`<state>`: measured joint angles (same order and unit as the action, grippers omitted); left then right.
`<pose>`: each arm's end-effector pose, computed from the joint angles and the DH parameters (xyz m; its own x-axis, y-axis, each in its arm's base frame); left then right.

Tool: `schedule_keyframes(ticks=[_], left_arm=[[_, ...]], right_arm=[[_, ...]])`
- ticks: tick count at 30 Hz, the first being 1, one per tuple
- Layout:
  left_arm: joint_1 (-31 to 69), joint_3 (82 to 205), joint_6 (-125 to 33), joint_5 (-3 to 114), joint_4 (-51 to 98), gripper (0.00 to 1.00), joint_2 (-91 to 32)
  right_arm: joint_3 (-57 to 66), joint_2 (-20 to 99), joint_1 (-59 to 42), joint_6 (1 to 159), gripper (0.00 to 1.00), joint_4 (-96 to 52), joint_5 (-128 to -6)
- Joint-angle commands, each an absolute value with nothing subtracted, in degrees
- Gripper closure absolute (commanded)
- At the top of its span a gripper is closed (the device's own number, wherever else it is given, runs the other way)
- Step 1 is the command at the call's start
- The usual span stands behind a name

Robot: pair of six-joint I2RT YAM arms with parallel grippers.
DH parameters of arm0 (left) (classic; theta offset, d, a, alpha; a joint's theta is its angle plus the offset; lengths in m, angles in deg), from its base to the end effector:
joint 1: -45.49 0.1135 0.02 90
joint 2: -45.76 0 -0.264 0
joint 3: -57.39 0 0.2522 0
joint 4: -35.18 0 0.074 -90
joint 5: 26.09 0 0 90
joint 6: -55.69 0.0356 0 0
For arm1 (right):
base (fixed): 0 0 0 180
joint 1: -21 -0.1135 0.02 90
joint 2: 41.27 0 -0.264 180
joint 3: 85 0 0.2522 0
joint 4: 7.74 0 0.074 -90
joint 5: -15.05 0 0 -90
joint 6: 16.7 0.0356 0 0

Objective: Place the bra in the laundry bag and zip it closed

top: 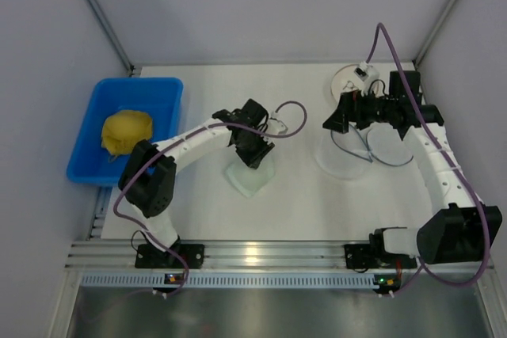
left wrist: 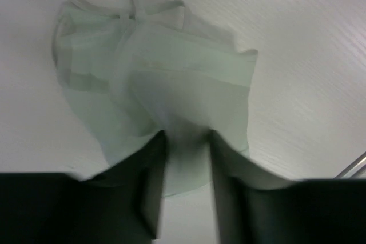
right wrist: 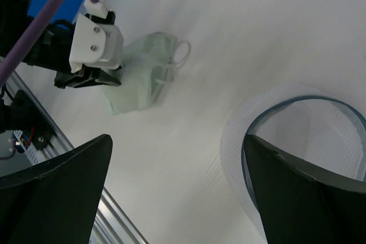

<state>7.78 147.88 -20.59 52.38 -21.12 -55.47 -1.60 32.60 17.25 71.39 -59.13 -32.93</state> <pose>0.2818 -0.2268 0.2252 -0.5509 0.7197 -0.4226 0.8149 0.5731 -0.0863 0.2680 0.0415 0.3418 -0.6473 -0.0672 -0.7593 -0.5680 0.7069 0.4216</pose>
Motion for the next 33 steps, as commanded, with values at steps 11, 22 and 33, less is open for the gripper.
schedule_keyframes(ticks=[11,22,33], left_arm=[[19.20,149.46,-24.82,44.66,-16.54,0.39,-46.95],[19.56,151.40,-27.10,28.23,-16.37,0.48,-57.15],[17.72,149.38,-26.22,24.97,-16.28,0.55,-63.57]], right_arm=[[-4.70,27.82,18.45,67.94,0.01,-60.62,-34.52],[-4.27,28.43,18.97,67.24,0.01,-61.58,-35.66],[-4.18,29.57,19.41,66.97,0.01,-61.76,-35.66]])
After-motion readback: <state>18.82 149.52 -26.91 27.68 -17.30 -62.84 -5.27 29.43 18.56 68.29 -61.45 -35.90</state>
